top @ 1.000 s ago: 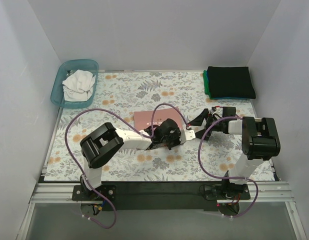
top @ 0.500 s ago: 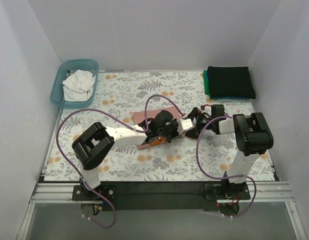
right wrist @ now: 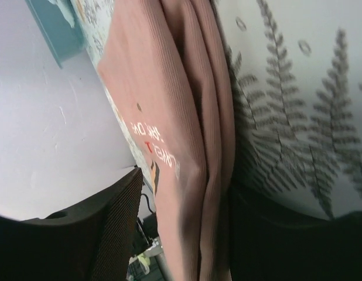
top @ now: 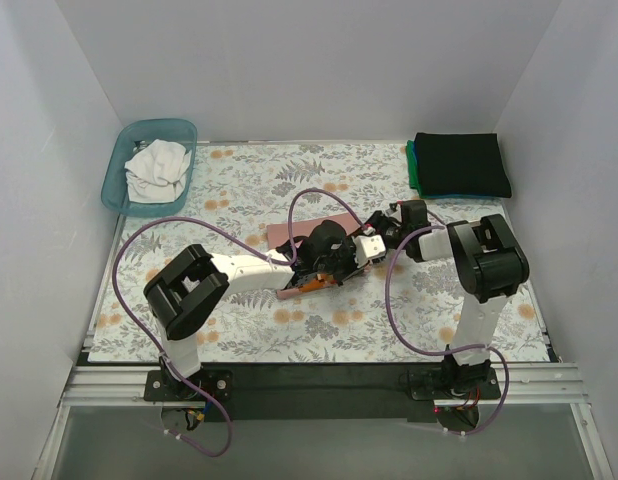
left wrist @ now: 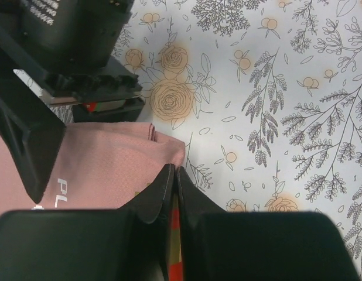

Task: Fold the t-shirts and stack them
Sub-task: Neatly place the folded tshirt to the corner

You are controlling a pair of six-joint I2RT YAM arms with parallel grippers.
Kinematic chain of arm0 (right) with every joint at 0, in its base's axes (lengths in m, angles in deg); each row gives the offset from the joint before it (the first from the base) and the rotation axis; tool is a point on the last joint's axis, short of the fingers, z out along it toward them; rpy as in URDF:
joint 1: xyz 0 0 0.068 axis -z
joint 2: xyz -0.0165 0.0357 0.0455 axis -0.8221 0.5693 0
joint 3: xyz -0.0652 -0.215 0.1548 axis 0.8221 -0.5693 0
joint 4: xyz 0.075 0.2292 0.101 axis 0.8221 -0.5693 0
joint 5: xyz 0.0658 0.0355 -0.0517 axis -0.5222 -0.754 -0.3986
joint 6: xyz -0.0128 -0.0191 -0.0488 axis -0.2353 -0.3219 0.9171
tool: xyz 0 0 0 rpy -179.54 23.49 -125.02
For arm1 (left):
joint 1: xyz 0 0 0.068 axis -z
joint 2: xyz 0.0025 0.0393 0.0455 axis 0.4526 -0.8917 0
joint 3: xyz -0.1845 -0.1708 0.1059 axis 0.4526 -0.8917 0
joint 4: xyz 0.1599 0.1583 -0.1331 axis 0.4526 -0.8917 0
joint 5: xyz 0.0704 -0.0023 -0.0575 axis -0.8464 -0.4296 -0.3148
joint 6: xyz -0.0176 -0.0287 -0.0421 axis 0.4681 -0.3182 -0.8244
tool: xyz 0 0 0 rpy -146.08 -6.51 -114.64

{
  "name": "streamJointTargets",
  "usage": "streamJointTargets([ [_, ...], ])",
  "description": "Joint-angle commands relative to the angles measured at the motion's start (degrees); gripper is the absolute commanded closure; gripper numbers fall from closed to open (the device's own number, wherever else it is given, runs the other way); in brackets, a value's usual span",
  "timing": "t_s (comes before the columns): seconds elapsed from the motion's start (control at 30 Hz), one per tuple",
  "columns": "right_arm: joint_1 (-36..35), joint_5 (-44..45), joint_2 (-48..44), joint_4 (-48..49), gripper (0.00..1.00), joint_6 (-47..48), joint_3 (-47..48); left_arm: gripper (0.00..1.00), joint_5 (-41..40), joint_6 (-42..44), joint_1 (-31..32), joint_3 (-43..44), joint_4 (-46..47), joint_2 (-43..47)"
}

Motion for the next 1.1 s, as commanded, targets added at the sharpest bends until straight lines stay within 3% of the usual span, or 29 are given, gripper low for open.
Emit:
streamJointTargets([
  [0.0, -0.2, 7.8, 3.6, -0.2, 0.41, 0.7, 2.4, 1.00, 1.4, -0.9, -0.2, 1.4, 1.6, 3.1],
  [0.17, -0.6, 8.3, 6.5, 0.2, 0.47, 1.5, 4.5, 1.00, 1.4, -1.2, -0.2, 1.0, 1.9, 3.3],
  [0.37, -0.8, 8.6, 9.4, 1.3, 0.66, 2.9, 6.5, 1.00, 1.2, -1.7, -0.2, 1.7, 2.2, 2.6],
  [0.47, -0.9, 8.0, 8.9, 1.5, 0.81, 3.8, 6.8, 1.00, 1.0, -2.0, -0.3, 1.7, 2.1, 2.4],
  [0.5, -1.0, 7.9, 8.6, 1.3, 0.93, 6.1, 7.2, 1.00, 1.0, -2.3, -0.5, 1.8, 1.8, 2.4],
  [0.53, -1.0, 7.3, 8.3, 1.2, 0.99, 7.8, 8.7, 1.00, 0.6, -2.9, -0.6, 2.0, 1.5, 2.8],
  [0.63, -1.0, 7.1, 7.8, -6.2, 0.99, 18.4, 13.8, 0.88, 2.2, -6.8, -2.2, 3.1, -2.7, 5.2],
  [0.77, -0.2, 9.2, 8.3, -21.5, 0.99, 30.7, 25.4, 0.64, 5.9, -11.1, -6.3, 0.5, -9.5, 11.0],
  [0.8, -0.1, 9.6, 8.6, -26.9, 0.99, 32.4, 27.3, 0.62, 6.1, -11.3, -6.9, -0.2, -10.5, 12.3],
  [1.07, 2.0, 21.5, 13.4, -42.4, 0.99, 54.0, 46.4, 0.45, 2.2, -13.4, -14.5, -7.8, -17.0, 23.6],
])
